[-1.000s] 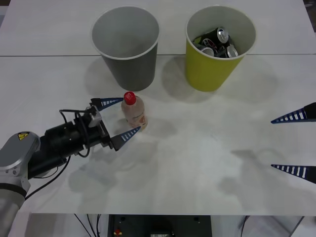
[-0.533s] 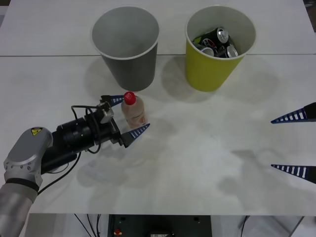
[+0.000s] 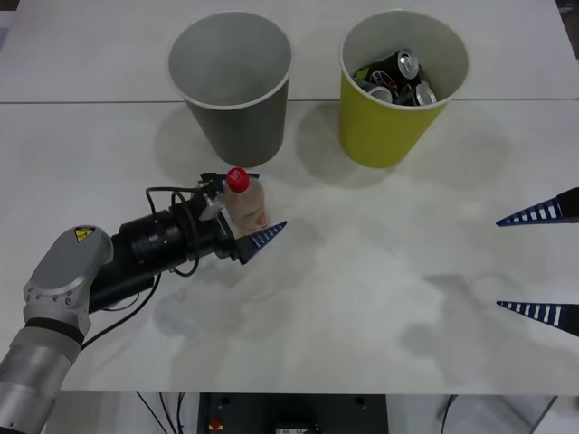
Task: Put the can into the green bin and the plastic bottle into the gray bin
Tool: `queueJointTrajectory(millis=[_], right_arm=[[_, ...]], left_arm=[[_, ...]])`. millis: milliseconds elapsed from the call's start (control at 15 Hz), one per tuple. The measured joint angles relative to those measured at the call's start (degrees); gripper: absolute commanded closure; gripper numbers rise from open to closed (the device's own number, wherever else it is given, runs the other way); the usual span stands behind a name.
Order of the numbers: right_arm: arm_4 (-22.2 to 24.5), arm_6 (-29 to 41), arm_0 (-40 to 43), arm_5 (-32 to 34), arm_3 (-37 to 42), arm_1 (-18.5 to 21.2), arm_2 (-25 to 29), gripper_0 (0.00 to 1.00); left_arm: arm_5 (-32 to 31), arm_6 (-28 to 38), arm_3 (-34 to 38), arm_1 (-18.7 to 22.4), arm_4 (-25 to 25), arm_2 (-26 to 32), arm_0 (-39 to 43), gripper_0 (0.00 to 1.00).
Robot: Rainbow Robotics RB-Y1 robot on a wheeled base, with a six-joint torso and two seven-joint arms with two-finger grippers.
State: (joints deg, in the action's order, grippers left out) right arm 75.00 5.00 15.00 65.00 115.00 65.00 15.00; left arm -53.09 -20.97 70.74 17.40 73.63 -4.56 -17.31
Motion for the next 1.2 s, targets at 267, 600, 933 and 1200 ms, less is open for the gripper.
queueJointTrajectory(millis=[267,600,933,1200], right_arm=[[0.00,0.00,0.00,0.00,0.00,0.00,0.00,0.00],[0.00,0.00,0.00,0.00,0.00,0.00,0.00,0.00],[0.00,0.00,0.00,0.00,0.00,0.00,0.00,0.00],[0.00,0.00,0.00,0.00,0.00,0.00,0.00,0.00]], left_arm=[[0.02,1.27,0.00,0.00,-0.01,-0.01,-0.01,1.00],[-0.31,2.40,0.02,0.31,-0.32,-0.03,-0.01,1.00],[-1.47,8.44,2.65,4.73,-0.76,-0.07,0.01,1.00],[-2.77,21.89,9.19,12.65,2.21,-0.83,0.65,1.00]])
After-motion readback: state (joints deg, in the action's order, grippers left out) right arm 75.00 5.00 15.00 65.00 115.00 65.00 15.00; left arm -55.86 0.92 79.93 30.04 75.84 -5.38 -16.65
